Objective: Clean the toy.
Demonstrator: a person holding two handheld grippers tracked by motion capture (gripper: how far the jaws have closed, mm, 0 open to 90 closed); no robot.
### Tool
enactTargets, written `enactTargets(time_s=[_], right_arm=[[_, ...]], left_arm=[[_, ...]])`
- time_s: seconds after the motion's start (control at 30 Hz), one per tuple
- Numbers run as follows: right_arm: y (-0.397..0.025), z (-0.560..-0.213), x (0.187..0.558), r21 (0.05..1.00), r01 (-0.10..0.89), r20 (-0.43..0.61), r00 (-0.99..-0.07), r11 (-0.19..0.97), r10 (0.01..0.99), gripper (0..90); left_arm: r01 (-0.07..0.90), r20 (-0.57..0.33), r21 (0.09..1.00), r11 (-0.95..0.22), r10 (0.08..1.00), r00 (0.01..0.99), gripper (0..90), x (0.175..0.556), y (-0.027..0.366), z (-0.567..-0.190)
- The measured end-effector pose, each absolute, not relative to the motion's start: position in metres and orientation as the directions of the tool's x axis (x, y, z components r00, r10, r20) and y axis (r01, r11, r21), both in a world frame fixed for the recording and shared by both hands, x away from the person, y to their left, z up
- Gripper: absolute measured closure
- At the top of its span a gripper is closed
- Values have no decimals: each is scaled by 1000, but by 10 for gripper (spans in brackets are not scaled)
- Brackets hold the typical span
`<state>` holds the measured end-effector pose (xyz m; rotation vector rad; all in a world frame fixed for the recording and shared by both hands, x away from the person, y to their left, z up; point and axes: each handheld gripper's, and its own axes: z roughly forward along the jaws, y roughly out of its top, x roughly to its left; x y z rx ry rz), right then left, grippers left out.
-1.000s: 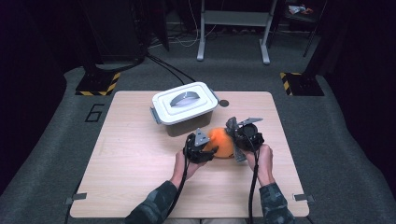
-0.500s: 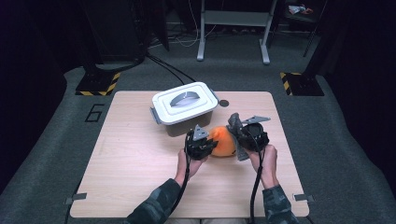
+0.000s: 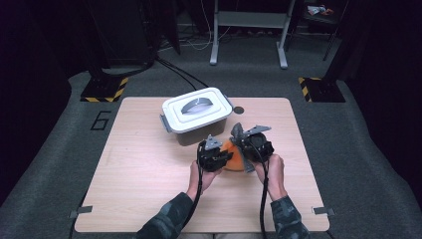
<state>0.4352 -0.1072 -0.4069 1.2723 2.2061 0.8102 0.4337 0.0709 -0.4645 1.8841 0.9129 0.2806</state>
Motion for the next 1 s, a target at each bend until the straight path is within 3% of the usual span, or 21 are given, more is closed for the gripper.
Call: enactTargets(time_s=[0.5, 1.0], right_arm=[[-139, -425, 442, 668, 667, -66, -389, 330, 919, 738], [-165, -461, 456, 584, 763, -38, -316, 278, 948, 737]], left_arm=[[470, -198, 854, -225, 694, 692, 792, 435, 74, -467], [470, -198, 854, -224, 695, 691, 787, 435, 74, -468]])
